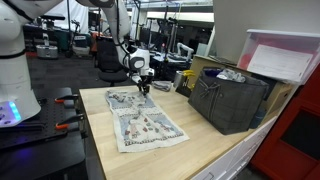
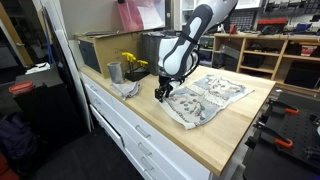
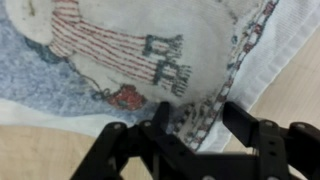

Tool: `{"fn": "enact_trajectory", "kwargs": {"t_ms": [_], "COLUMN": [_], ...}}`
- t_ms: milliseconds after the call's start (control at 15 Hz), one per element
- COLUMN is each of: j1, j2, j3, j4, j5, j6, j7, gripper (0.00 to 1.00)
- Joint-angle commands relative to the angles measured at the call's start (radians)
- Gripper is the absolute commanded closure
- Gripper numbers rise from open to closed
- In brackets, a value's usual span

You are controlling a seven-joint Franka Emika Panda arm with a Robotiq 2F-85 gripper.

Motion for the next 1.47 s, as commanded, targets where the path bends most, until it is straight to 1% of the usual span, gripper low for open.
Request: {"fn": "enact_trajectory", "kwargs": {"t_ms": [0,200,267,533,733,800,867,933,1067,1133,1200,1333,1400], "j1": [0.007,-0.001,-0.001,0.015,0.037,0.046,0.053,0.062,0.086,0.109,0.116,0.110,0.104], "j2": [0.027,0.022,0.020,0.029,0.038,0.039,0.037,0.030,0.008,0.002,-0.011,-0.046,-0.067], "j3": [-0.021,-0.010,-0.005,0.002,-0.011,-0.018,-0.024,-0.033,-0.058,-0.088,-0.107,-0.115,-0.115], "j4": [0.040,0.056,0.068,0.132,0.179,0.192,0.197,0.194,0.172,0.162,0.145,0.104,0.078], "j5": [-0.030,-0.018,-0.015,-0.020,-0.031,-0.033,-0.035,-0.040,-0.054,-0.064,-0.070,-0.057,-0.050], "j6": [-0.002,-0.008,-0.011,-0.019,-0.017,-0.021,-0.014,-0.008,0.012,0.027,0.034,0.018,0.015], "j7": [0.031,0.034,0.035,0.040,0.047,0.052,0.057,0.065,0.086,0.113,0.131,0.162,0.171], "gripper": [0.70,0.94,0.99,0.99,0.99,0.72,0.71,0.65,0.49,0.42,0.34,0.21,0.12]}}
